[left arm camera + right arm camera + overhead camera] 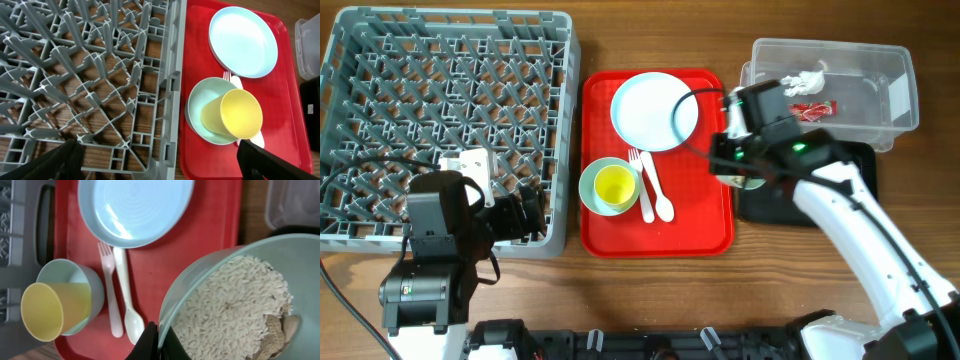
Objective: Sort waste into correct bins and load items into the dishwasher rack
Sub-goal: 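Grasp the rim of the rice bowl with the right gripper, then tip the rice bowl over the black tray to dump the rice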
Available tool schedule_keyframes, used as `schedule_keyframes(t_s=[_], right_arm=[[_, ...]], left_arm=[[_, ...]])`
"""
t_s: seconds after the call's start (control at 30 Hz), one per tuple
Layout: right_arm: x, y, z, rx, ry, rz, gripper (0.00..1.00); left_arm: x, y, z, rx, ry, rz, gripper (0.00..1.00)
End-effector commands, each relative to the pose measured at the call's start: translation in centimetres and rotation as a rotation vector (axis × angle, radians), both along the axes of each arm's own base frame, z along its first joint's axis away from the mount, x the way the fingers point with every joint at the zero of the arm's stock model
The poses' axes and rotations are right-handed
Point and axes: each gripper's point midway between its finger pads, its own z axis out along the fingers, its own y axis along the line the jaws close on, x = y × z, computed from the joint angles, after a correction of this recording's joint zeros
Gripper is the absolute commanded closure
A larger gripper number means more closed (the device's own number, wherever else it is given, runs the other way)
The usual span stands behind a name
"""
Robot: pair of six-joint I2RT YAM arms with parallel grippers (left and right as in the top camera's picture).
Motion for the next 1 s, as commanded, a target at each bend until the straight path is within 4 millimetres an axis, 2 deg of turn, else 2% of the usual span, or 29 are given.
schedule_keyframes(t_s=[0.0, 0.2, 0.43, 0.53, 0.67, 0.87, 0.97], right_arm=[[-0.1, -0.7, 0.4, 0.159, 0.039, 0.019, 0.96], [0.2, -4.0, -0.6, 0.339, 0.080, -0.045, 0.96], [-0.1, -5.4, -1.3, 0.624, 0.110, -0.041, 0.96], [0.0, -5.7, -1.1, 0.741, 0.111, -0.035, 0.96], [0.4, -6.1, 0.1, 0.889, 0.083, -0.008, 0.96], [1.0, -8.0, -0.1, 0.946, 0.106, -0.099, 0.96], [1.5, -9.3, 0.5, 0.986, 0.083, -0.132, 0.96]], left_arm=[[0.2, -0.2, 1.0, -0.014, -0.025, -0.003, 0.00], [0.2, -0.2, 1.0, -0.014, -0.025, -0.003, 0.00], [0.2, -0.2, 1.0, -0.014, -0.024, -0.003, 0.00], [0.2, -0.2, 1.0, -0.014, -0.024, -0.003, 0.00], [0.2, -0.2, 1.0, -0.014, -0.024, -0.003, 0.00], [0.2, -0.2, 0.9, -0.014, -0.023, -0.003, 0.00], [0.2, -0.2, 0.9, -0.014, -0.023, -0.003, 0.00]])
